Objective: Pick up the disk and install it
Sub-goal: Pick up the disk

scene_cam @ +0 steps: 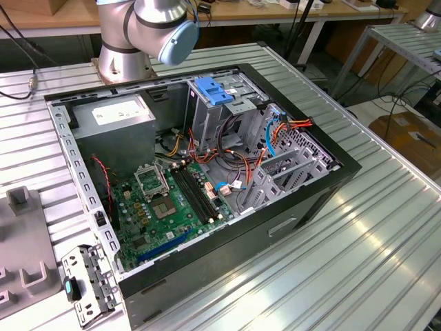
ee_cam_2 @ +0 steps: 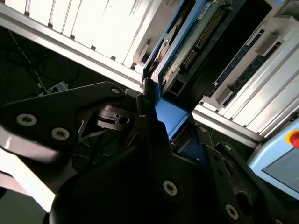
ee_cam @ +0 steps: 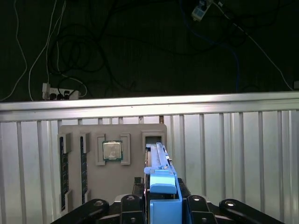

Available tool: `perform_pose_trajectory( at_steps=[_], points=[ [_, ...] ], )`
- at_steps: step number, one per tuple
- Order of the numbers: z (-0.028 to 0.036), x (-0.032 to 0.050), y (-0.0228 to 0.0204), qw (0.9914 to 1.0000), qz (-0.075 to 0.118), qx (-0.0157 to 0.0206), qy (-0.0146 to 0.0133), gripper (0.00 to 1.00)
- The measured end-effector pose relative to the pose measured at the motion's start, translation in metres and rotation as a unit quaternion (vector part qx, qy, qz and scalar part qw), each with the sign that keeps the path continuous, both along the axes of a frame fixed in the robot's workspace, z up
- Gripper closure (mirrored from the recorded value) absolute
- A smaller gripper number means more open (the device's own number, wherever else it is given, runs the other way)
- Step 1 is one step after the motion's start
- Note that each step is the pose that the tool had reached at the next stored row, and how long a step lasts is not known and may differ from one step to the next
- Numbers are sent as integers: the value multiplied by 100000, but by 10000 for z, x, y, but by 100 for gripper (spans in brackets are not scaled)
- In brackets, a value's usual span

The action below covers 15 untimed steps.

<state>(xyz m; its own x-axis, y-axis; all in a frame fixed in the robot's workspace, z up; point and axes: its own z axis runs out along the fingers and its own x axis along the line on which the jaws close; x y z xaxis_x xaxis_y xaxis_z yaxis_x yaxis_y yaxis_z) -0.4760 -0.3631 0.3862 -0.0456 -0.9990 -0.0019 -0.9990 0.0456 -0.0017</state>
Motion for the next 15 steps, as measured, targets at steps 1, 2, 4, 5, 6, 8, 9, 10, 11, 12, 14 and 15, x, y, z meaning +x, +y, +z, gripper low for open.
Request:
perform_pose_trajectory(
  at_steps=[1,2,4,5,6,8,9,10,11,12,14,15],
  points=[
    [11,0,0,100000,0,1,-2,63],
    [31,0,0,100000,0,1,-5,63],
    [54,0,0,100000,0,2,-4,63],
    [65,0,0,100000,1,4,-12,63],
    [77,0,0,100000,-1,3,-6,63],
    [106,0,0,100000,1,1,1,63],
    [120,0,0,100000,0,2,0,63],
    [129,0,0,100000,0,0,3,63],
    [139,0,0,100000,0,-1,7,63],
    [150,0,0,100000,-1,1,8,63],
    [181,0,0,100000,2,-1,23,63],
    [196,0,0,100000,0,2,24,63]
  ],
)
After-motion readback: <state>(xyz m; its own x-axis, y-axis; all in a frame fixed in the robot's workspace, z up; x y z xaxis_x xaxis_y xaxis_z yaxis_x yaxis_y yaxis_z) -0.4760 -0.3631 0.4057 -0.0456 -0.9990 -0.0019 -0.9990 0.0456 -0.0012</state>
